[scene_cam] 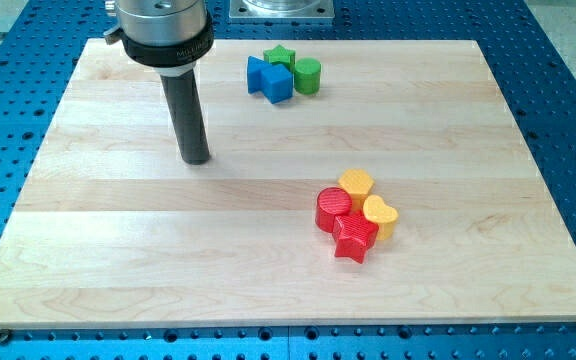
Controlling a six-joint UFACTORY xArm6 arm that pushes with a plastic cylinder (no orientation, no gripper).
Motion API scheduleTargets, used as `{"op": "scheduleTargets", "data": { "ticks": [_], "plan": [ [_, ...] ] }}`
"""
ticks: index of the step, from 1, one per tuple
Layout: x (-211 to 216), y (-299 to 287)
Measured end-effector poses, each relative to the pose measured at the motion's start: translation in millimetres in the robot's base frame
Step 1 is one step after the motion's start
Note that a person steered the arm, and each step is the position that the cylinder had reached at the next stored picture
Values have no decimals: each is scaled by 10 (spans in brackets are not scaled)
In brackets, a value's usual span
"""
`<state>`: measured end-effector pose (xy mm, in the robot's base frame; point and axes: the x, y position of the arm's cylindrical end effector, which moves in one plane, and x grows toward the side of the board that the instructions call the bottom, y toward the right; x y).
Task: Push the cube into the green blocks
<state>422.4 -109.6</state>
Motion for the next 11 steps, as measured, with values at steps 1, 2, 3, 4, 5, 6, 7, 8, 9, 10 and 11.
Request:
{"op": "scheduleTargets", "data": {
  "ticks": [1,2,3,4,5,6,7,8,9,10,11],
  "plan": [
    [5,-5],
    [7,-138],
    [7,-227],
    [7,-286],
    [7,-274],
    [7,-277],
    [7,-297],
    [7,-263],
    [7,-185],
    [7,-175],
    [7,-175]
  ]
}}
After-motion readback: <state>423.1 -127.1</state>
